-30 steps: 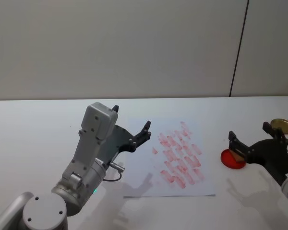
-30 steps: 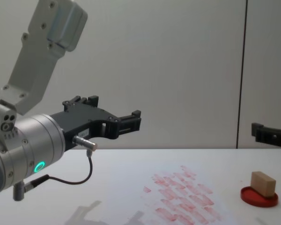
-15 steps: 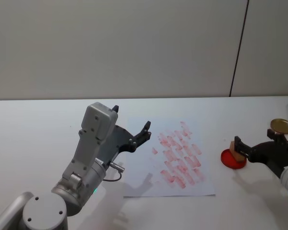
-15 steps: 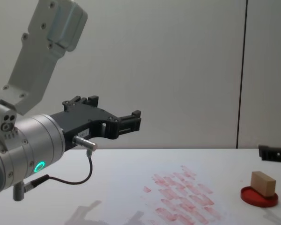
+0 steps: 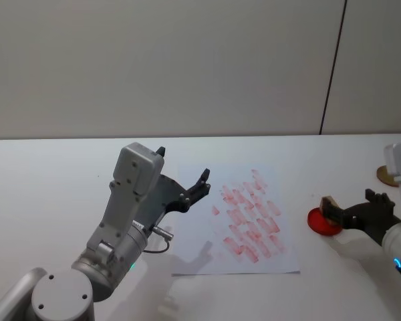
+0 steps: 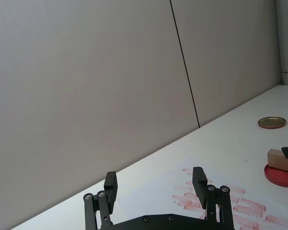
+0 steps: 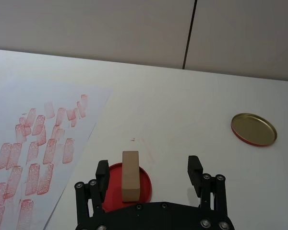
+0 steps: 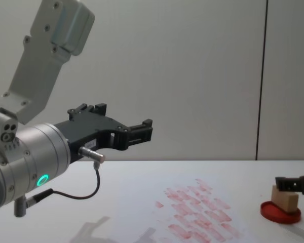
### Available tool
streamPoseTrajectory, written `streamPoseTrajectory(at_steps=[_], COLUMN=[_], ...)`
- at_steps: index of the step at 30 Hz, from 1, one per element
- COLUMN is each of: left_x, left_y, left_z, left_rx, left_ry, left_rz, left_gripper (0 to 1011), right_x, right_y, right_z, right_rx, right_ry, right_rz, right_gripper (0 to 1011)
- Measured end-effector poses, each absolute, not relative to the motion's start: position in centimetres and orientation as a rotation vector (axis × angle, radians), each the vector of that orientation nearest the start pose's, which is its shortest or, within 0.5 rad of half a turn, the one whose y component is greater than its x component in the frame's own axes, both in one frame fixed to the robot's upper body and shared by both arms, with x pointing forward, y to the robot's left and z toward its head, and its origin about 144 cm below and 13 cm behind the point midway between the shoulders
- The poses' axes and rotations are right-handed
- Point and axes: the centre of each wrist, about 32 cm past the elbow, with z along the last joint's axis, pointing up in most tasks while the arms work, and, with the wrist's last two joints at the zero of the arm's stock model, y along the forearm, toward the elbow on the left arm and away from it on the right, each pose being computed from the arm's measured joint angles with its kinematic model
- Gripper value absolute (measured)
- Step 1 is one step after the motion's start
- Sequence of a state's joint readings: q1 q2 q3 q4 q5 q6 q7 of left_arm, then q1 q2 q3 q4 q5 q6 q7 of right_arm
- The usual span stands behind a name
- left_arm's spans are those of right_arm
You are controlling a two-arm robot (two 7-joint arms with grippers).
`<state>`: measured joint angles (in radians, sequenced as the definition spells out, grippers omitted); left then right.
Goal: Use the one hand to pick up the stamp and affix it onto the A4 paper.
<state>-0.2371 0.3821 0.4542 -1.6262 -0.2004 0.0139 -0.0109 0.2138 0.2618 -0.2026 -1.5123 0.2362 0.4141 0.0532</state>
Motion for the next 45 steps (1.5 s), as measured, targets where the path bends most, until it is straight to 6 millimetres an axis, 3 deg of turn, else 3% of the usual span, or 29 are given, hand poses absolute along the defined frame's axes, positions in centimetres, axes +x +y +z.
streamPoseTrajectory(at_steps=[4, 12, 17, 31, 45], left_x=[49.2, 49.2, 49.2, 49.2, 49.2], left_y=[19.8, 19.8, 19.8, 19.8, 19.8], left_z=[120.4, 120.4, 120.4, 120.4, 120.4], left_rx=[0.061, 0.061, 0.061, 0.061, 0.061], left_ry=[-0.268, -0.268, -0.268, -0.268, -0.268], left_rz=[1.124, 1.124, 1.124, 1.124, 1.124], left_gripper=[993, 993, 993, 993, 993], right_x=[51.8, 52.5, 52.7, 53.1, 53.4], right_y=[-24.6, -24.5, -24.3, -24.2, -24.3], right_z=[118.5, 117.9, 117.6, 116.9, 116.7], right_rx=[-0.301, -0.302, -0.3, -0.325, -0.352], right_ry=[0.19, 0.2, 0.2, 0.225, 0.255], right_rz=[-1.331, -1.301, -1.285, -1.275, -1.299], right_gripper=[994, 814, 623, 224, 219])
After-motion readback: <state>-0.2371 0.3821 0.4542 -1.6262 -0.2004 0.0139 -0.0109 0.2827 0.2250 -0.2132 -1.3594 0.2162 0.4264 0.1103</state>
